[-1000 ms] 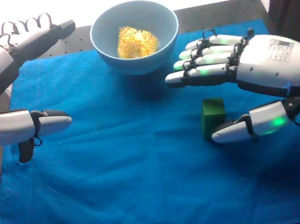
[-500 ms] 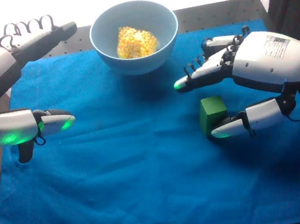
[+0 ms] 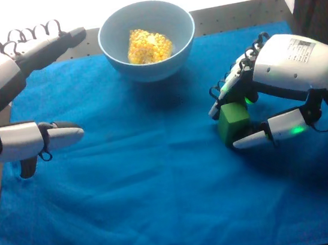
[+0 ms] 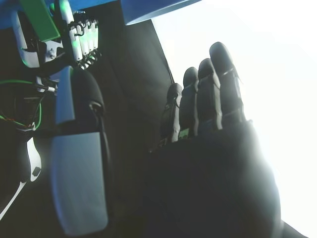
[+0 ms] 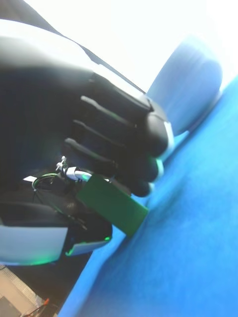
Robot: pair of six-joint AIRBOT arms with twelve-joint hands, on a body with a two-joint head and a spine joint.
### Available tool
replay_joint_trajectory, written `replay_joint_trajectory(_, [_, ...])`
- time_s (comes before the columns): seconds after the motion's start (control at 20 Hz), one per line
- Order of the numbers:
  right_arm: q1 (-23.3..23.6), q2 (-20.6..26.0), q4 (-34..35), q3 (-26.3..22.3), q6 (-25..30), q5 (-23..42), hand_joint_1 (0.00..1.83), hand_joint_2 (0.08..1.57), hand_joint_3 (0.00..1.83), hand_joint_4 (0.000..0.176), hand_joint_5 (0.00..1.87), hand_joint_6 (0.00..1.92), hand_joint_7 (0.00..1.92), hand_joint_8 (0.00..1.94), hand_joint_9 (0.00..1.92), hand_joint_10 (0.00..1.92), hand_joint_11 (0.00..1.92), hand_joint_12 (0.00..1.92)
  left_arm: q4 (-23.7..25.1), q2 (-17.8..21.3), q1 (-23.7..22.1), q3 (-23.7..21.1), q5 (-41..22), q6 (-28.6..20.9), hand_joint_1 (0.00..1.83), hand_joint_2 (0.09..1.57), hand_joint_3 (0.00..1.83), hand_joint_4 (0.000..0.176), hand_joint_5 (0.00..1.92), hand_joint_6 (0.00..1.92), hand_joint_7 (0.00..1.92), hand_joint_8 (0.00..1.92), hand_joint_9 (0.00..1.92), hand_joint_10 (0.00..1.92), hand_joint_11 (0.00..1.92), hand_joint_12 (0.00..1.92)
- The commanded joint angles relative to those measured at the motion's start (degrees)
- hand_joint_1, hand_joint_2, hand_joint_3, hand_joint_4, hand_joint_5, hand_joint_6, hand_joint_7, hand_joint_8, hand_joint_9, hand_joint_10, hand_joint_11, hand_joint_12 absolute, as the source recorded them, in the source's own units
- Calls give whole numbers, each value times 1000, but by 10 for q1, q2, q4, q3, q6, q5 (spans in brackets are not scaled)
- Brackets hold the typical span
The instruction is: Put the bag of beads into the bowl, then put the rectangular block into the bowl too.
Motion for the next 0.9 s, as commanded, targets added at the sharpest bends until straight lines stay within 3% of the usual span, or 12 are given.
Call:
replay_joint_trajectory(0.0, [7, -1, 22, 2, -3, 56, 1071, 1059, 6, 68, 1088, 766, 1093, 808, 984, 1257, 803, 1669, -5, -2, -4, 3, -68, -3, 940, 1061, 0, 78, 91, 1, 166, 0, 150, 1, 0, 593])
replay_joint_trajectory(0.05, [7, -1, 22, 3, -3, 56, 1131, 1064, 0, 0, 1097, 799, 1268, 498, 1129, 988, 845, 1453, -6, -2, -2, 3, -68, -3, 930, 1048, 0, 78, 109, 1, 176, 1, 175, 4, 0, 530])
replay_joint_trajectory(0.1, [7, 0, 22, 3, -3, 56, 1155, 1080, 1, 0, 1060, 856, 1252, 654, 1109, 1208, 867, 1581, -7, -2, 0, 3, -68, -3, 835, 1044, 0, 105, 106, 0, 184, 3, 187, 8, 0, 527])
replay_joint_trajectory(0.15, [8, 1, 22, 3, -3, 61, 1155, 1080, 1, 0, 1060, 856, 1252, 654, 1109, 1208, 867, 1581, -7, -3, 1, 4, -68, -4, 835, 1044, 0, 105, 106, 0, 184, 3, 187, 8, 0, 527])
replay_joint_trajectory(0.2, [11, 5, 22, 2, -3, 71, 1153, 1126, 0, 0, 964, 1001, 1155, 862, 1071, 1340, 951, 1626, -8, -4, 2, 4, -68, -4, 776, 1026, 0, 159, 109, 1, 233, 9, 229, 13, 0, 561])
replay_joint_trajectory(0.35, [29, 28, 22, -10, -3, 107, 1137, 1153, 0, 0, 910, 1079, 1053, 1155, 1016, 1561, 958, 1808, -10, -5, 6, 4, -68, -7, 822, 1053, 9, 160, 105, 0, 210, 1, 232, 9, 0, 570])
replay_joint_trajectory(0.4, [41, 31, 22, -15, -3, 116, 1132, 1163, 0, 0, 894, 1109, 1086, 1220, 1135, 1560, 1087, 1788, -11, -5, 7, 4, -68, -8, 879, 1081, 10, 135, 103, 0, 190, 1, 210, 0, 0, 512])
replay_joint_trajectory(0.45, [56, 38, 22, -19, -3, 127, 1138, 1160, 0, 0, 897, 1098, 1028, 1334, 1090, 1688, 1058, 1894, -12, -6, 9, 4, -69, -8, 907, 1091, 12, 127, 105, 1, 197, 4, 208, 0, 0, 511])
replay_joint_trajectory(0.55, [91, 44, 22, -18, -3, 136, 1156, 1133, 0, 0, 956, 1004, 1047, 1237, 1099, 1592, 1042, 1836, -16, -7, 11, 4, -71, -8, 900, 1092, 11, 121, 107, 2, 198, 3, 209, 0, 0, 508])
replay_joint_trajectory(0.6, [111, 44, 22, -14, -3, 135, 1166, 1109, 0, 0, 999, 933, 1182, 1111, 1265, 1499, 1206, 1750, -16, -7, 12, 4, -72, -8, 905, 1093, 9, 115, 109, 2, 195, 1, 215, 3, 0, 506])
replay_joint_trajectory(0.65, [133, 44, 22, 2, -3, 134, 1163, 1110, 0, 0, 992, 944, 1188, 1060, 1257, 1435, 1189, 1696, -16, -8, 12, 4, -72, -9, 897, 1089, 6, 115, 107, 1, 196, 1, 215, 3, 0, 505])
replay_joint_trajectory(0.85, [196, -11, 22, 72, -3, 87, 1156, 1105, 0, 0, 1007, 924, 1178, 1227, 1234, 1629, 1212, 1879, -16, -12, 12, 8, -72, -12, 833, 1055, 0, 112, 118, 1, 211, 3, 241, 6, 0, 591])
